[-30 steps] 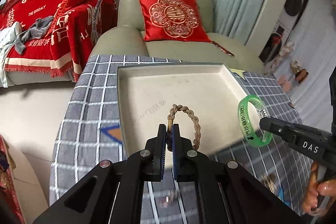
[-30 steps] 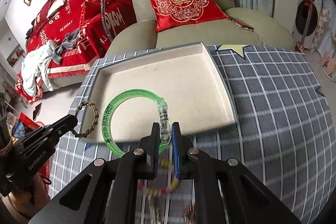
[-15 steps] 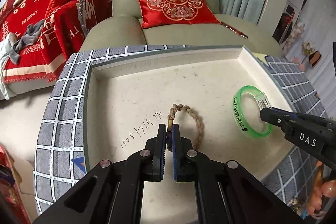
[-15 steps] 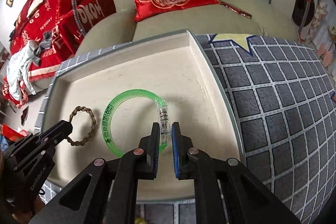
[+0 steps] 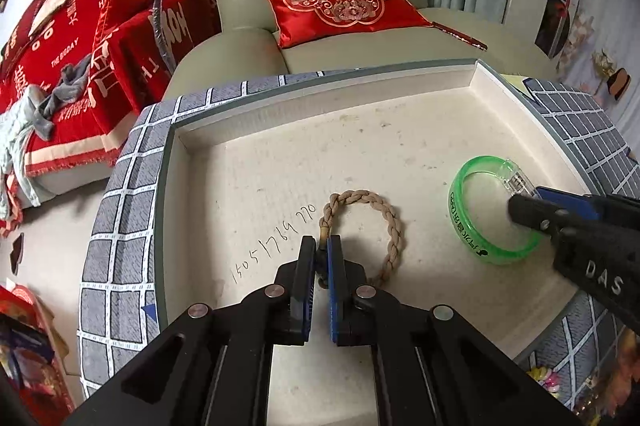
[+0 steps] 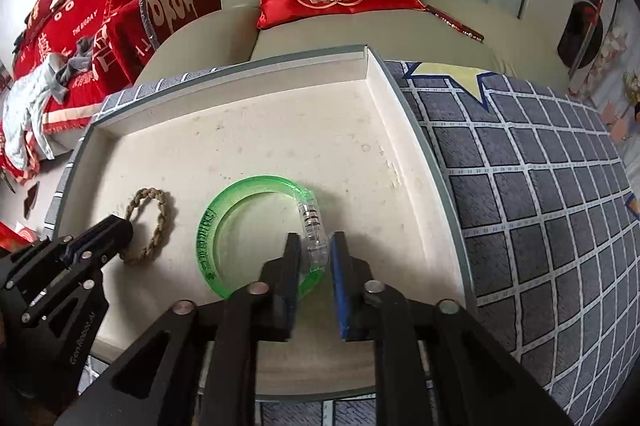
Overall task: Organize jewelry
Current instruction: 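Carry both items into the white tray and open both tools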
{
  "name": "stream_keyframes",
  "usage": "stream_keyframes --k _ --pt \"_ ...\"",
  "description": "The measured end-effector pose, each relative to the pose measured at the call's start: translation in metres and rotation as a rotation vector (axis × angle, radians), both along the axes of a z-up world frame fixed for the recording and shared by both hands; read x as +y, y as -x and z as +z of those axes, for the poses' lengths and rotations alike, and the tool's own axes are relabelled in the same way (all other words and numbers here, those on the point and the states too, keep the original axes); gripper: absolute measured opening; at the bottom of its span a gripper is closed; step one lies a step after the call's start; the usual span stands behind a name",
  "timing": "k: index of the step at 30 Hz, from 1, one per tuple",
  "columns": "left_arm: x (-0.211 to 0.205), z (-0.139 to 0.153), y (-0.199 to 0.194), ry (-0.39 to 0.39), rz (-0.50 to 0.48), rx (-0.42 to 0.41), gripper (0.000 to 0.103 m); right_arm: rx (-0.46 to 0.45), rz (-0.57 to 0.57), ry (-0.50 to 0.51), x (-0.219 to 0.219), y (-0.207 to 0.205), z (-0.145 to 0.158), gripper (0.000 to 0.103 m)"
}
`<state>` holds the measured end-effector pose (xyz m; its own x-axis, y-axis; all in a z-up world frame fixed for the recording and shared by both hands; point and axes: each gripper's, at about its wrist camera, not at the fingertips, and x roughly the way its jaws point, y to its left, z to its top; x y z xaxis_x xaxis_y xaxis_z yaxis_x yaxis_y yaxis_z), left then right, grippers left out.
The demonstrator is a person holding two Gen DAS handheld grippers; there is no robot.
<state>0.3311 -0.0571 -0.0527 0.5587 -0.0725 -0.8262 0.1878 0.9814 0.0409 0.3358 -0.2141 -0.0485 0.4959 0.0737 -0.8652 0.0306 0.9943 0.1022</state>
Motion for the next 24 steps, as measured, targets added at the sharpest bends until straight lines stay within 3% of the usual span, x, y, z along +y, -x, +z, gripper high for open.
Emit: stream_keyframes --k 1,2,12,24 --pt "0.001 0.001 0.0 0.003 0.005 0.001 0.02 0.0 0.0 -0.007 0.0 0.0 0.0 0.049" --pt "0.002 0.001 0.0 0.005 0.009 0.0 0.02 -0.005 0.002 -0.014 0.0 0.001 0.002 0.054" --pt "-0.003 0.017 0.012 -0.004 -0.017 -0.08 0.02 -0.097 -0.024 -0.076 -0.009 0.028 0.039 0.054" --pt "-0.004 0.024 0.017 0.011 -0.019 -0.106 0.02 -0.089 -0.061 -0.121 -0.025 0.051 0.046 0.054"
